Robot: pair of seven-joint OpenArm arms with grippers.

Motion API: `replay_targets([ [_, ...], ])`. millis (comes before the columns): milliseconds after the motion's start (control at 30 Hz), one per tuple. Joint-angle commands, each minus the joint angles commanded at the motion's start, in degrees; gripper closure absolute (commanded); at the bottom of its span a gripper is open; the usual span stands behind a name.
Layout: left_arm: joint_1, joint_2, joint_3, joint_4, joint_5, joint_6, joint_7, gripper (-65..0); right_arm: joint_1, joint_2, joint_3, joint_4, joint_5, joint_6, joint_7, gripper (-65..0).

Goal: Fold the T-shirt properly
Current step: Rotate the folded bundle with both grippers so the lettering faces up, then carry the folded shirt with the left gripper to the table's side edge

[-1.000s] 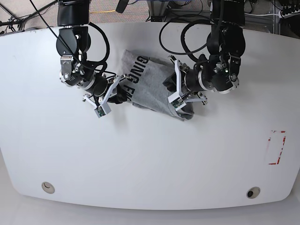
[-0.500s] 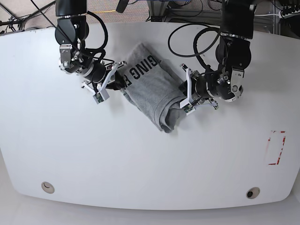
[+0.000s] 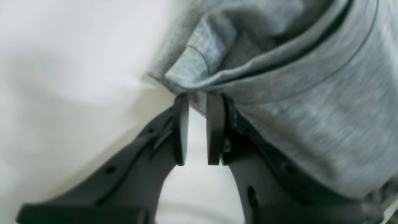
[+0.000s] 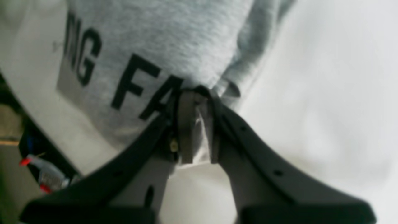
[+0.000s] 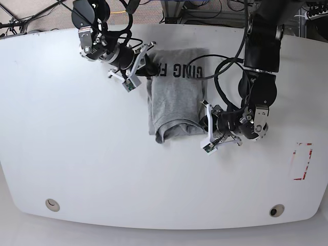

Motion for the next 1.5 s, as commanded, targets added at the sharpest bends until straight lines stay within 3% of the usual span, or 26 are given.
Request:
replay_targets([
  [133, 0.88, 0.35, -0.09, 9.32, 0.35, 0.0, 3.08, -10.1, -0.26, 0.0, 3.43, 2.29, 0.09, -1.05, -0.09, -6.7],
  [367, 9.05, 0.44, 0.09, 20.48, 0.44, 0.0, 3.25, -12.2, -0.18, 1.05, 8.79, 2.55, 0.26, -1.67, -2.2, -6.7],
  [500, 15.74, 0.44, 0.09, 26.46, 0.18, 10.86, 1.41, -26.9, 0.09, 1.14, 12.92, 2.46, 0.26, -1.32, -5.27, -6.7],
  [633, 22.51, 0.44, 0.62, 28.84, 0.26, 16.84, -6.42, -35.1, 0.26, 1.23, 15.21, 2.55, 0.35, -1.14, -5.36, -6.7],
  [700, 25.41, 0.44, 1.93, 29.19, 0.35, 19.12, -10.55, -36.0, 0.26, 1.32, 15.21, 2.64, 0.35, -1.14, -5.36, -6.7],
  [800, 27.69, 0.44, 4.75, 29.01, 0.44, 25.19, -16.0, -36.4, 0.35, 1.32, 15.21, 2.64, 0.26, -1.14, -5.36, -6.7],
  [933, 28.48, 0.35, 9.32, 27.43, 0.79, 33.1, -18.46, -36.4, 0.35, 1.32, 15.21, 2.64, 0.35, -1.14, -5.36, -6.7],
  [1033, 28.48, 1.41, 13.01, 23.91, 5.89, 36.62, -21.27, -36.4, 0.26, 1.14, 15.21, 2.64, 0.35, -1.14, -5.36, -6.7],
  [1200, 28.57, 1.93, 18.55, 17.14, 17.05, 38.55, -25.76, -36.4, 0.0, 1.23, 15.21, 3.08, 0.35, -1.05, -5.36, -6.7],
  [1400, 28.66, 1.23, 12.75, 11.87, 18.02, 38.29, -25.93, -36.4, 0.09, 1.23, 15.21, 5.63, 0.35, -1.05, -5.36, -6.7],
  [1500, 28.75, -2.46, 8.44, 10.37, 17.93, 36.44, -25.93, -36.4, 0.09, 1.32, 15.3, 6.86, 0.35, -1.14, -5.36, -6.7],
])
